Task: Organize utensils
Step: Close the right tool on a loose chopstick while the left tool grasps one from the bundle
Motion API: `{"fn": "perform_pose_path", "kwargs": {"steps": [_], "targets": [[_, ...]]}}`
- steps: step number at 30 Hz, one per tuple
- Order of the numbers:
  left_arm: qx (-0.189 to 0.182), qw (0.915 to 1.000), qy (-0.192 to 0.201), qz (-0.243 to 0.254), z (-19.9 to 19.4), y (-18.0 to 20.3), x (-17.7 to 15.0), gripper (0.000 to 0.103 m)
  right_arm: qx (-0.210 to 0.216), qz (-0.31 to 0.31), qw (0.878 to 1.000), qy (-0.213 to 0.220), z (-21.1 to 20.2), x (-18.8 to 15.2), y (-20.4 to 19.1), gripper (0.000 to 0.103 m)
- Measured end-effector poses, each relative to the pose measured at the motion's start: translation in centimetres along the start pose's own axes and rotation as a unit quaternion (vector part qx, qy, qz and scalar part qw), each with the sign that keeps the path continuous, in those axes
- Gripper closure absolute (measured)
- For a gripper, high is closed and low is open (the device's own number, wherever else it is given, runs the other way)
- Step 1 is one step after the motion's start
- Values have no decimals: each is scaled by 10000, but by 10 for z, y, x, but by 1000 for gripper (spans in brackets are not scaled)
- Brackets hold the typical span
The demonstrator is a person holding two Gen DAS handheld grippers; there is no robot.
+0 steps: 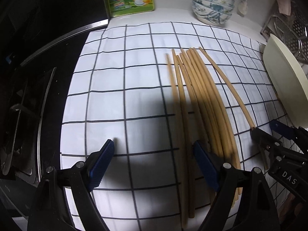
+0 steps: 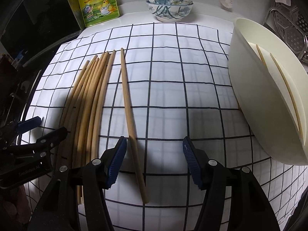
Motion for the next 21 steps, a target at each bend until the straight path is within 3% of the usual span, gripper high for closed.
{"fn": "perform_pose_path", "kwargs": {"steps": [21], "targets": [[46,9995,98,-286,-3,-19,3,21,36,-76,10000,48,3,8,-1,45]]}}
Point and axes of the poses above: each gripper's, at about its wrist camera, not at the fingertips, and z roughly the way its jaws point, y to its right, x to its top, the point moved 6 cm from there along z, roughly the way its jaws point, and after that the axes turned 5 degrees about x, right-handed, at the moved point
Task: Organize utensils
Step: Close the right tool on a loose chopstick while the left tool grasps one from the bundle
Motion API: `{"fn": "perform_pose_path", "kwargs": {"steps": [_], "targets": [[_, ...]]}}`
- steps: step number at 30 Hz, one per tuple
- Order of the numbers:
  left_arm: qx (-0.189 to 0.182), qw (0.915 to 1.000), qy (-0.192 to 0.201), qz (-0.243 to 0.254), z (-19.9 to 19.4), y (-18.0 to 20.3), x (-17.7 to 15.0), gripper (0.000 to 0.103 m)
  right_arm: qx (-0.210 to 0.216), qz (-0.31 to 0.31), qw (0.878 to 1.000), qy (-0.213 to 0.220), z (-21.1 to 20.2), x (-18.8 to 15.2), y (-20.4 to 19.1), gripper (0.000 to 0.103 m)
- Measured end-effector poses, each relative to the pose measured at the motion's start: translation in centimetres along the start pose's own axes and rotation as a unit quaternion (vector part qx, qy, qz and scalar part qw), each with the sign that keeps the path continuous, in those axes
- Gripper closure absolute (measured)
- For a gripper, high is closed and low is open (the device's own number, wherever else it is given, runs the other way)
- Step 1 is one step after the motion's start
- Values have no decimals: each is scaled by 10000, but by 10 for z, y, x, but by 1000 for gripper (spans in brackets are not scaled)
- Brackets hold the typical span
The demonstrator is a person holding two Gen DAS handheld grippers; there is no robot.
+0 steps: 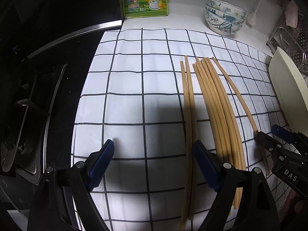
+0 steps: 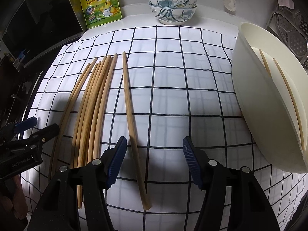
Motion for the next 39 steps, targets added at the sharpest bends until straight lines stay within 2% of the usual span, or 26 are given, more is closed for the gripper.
{"fn": "perform_pose_path", "kwargs": {"steps": [4,15,19,26,29,34,37,39], "targets": [[70,9999,126,12,2,1,-1,15,3,-5,10000,-1,0,0,-1,45],[208,9997,123,33,2,0,4,15,-10,8,10000,25,-1,0,1,45],[296,9995,-17,67,7,-3,-2,15,-7,35,10000,27,-1,0,2,45],[350,9994,61,55,8,-2,-1,15,-43,-34,10000,27,2,2,0,45],[301,9995,115,48,7,2,3,21,-107,-145,9998,77,3,8,-3,45],[166,9996,167,155,2,13,4,44,-261,-342,9991,9,12,12,-5,46],[76,9995,181,232,0,19,3,54,-257,-413,9988,23,12,11,-7,53],[3,9993,190,326,-2,24,3,69,-149,-431,9990,30,12,10,-10,58]]}}
Point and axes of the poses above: each gripper's, at about its wrist camera, not at the fingertips, and z roughly the way its jaws point, y to its right, x to its top, the point moved 6 cm from there along z, roughly the way its jaws point, and after that the axes turned 5 degrees about x, right-handed, at the moved point
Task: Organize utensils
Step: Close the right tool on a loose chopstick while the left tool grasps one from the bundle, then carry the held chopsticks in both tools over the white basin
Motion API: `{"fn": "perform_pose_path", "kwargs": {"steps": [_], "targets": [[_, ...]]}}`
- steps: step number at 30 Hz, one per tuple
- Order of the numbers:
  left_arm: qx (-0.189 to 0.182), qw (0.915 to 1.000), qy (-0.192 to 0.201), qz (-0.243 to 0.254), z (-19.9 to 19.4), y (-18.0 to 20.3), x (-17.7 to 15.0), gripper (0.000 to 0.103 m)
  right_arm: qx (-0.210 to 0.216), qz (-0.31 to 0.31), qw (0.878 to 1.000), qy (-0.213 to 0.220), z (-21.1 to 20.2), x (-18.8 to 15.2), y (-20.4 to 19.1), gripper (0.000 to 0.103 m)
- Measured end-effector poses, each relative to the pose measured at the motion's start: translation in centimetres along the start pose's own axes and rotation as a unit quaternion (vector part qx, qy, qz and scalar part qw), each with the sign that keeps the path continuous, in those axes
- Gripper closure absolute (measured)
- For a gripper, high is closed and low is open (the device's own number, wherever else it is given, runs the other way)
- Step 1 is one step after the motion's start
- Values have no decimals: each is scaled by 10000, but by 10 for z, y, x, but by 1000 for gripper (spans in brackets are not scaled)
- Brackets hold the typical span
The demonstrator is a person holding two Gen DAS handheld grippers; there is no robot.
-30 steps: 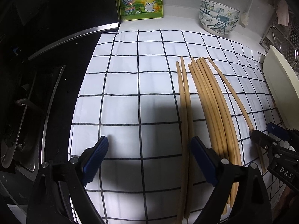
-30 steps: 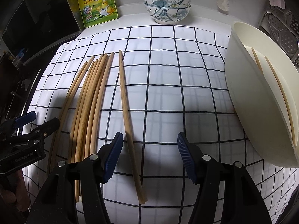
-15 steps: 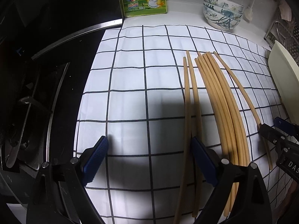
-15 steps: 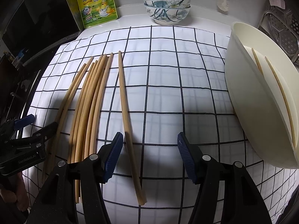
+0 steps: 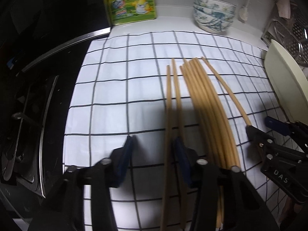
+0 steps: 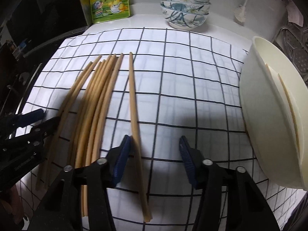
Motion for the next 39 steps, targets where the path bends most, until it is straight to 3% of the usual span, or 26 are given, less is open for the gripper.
{"fn": "perform_pose_path", "kwargs": {"steps": [2,4,6,16,26,31,39], "targets": [[-65,10000,-1,59,0,3,2,82,53,-43,10000,9,0,1,-2,66],[-87,9999,-40,73,1,4,5,96,70,-98,9999,16,-1,1,-4,94],[-92,9999,-94,87,2,3,7,96,117,-109,9999,-1,-1,3,-5,96],[-143,9992,-355,-142,-7,-10,12,96,582,271,9979,106,-21,9,-1,96],[-119,9991,-52,-393,-58,-11,33,96,978,209,9934,559,-79,22,1,96],[-148,9989,210,-390,-86,10,50,96,1064,232,9908,808,-108,26,20,96],[-477,9975,497,-152,-115,83,80,96,877,541,9878,1169,-152,26,97,96]]}}
Point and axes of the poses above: each gripper's, at about its wrist camera, not at the fingertips, and z roughly the way its jaws point, y to its right, x to its top, the point moved 6 cm from there along z, roughly the way its jaws point, and after that the axes turned 5 degrees about x, right-handed, at the moved point
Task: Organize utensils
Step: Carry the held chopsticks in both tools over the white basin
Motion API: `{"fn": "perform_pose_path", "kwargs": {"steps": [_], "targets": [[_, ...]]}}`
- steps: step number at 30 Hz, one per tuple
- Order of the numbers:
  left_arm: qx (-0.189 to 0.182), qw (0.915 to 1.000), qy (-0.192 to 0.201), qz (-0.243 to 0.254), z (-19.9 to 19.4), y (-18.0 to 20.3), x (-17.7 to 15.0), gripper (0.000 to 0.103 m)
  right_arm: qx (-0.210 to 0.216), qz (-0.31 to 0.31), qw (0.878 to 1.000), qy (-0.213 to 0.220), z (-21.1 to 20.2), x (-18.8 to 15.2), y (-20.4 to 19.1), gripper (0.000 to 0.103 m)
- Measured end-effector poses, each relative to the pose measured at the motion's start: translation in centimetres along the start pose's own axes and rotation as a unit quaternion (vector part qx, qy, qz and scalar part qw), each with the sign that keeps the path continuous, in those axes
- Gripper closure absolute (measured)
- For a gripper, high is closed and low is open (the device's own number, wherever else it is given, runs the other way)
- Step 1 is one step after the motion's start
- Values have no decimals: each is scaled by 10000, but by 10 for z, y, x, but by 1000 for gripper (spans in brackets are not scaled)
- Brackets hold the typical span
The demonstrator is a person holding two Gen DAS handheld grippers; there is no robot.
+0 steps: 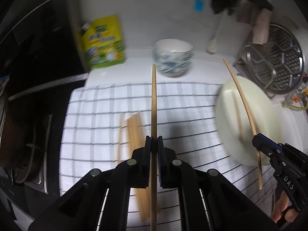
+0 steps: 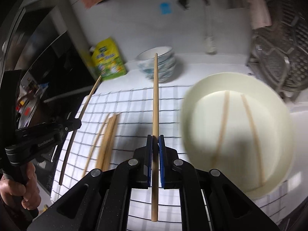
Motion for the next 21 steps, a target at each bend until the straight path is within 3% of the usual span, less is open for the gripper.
{"fn": "perform_pose_path", "kwargs": {"steps": [10,21], "targets": [[-598,9967,285,476,-2,119,36,96,-462,505,9973,254,-39,6,102,96],[-656,9937,340,843,16,196,57,96,-450,730,9961,221,-36,4,162,96]]}}
Point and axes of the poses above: each gripper's, at about its wrist camera, not at the fingertips, and z roughly the way its jaws point, y to its right, x to its top, the point moved 6 cm from there along z, roughly the way its jaws point, and after that the axes turned 5 degrees about x, right-handed, at the moved point
